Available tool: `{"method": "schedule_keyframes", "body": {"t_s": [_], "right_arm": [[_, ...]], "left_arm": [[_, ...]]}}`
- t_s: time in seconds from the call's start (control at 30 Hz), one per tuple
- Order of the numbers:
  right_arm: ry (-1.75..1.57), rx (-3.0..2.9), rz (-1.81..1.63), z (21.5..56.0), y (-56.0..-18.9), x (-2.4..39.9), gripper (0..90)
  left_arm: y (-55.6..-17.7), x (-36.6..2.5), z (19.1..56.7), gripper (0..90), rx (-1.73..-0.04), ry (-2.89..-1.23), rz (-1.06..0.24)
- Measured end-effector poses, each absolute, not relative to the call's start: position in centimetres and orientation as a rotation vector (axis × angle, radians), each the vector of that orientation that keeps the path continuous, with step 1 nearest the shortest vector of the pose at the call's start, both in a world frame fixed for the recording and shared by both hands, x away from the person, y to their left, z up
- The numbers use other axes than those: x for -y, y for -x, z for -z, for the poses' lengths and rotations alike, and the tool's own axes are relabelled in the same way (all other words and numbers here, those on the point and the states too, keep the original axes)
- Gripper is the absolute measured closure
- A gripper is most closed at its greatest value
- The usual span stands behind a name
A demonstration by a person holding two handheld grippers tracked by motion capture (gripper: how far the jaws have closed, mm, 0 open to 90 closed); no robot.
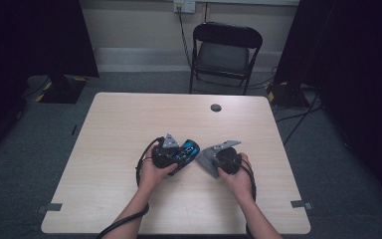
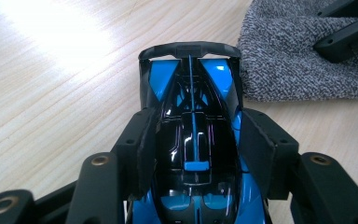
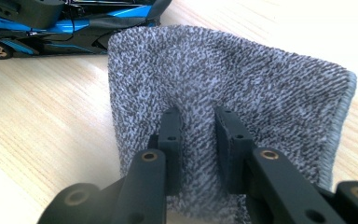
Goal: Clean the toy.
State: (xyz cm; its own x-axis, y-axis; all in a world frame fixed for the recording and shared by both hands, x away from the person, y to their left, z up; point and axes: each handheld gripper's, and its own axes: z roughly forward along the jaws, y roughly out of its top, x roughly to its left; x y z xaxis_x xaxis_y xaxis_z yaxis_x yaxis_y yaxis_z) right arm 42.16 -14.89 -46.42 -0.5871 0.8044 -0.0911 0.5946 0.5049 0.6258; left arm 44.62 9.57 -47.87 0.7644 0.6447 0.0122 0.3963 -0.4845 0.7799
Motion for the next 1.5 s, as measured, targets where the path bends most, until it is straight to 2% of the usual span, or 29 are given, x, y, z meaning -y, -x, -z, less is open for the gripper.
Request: {"method": "schedule_keyframes", "body": {"t_s": [1.5], "right_arm": [[-1.007, -2.531, -0.841, 46.4, -40.1, 10.4, 74.5]], "left_arm": [[-44.5, -9.5, 47.9, 45.9, -0.779, -2.148, -0.391]]}}
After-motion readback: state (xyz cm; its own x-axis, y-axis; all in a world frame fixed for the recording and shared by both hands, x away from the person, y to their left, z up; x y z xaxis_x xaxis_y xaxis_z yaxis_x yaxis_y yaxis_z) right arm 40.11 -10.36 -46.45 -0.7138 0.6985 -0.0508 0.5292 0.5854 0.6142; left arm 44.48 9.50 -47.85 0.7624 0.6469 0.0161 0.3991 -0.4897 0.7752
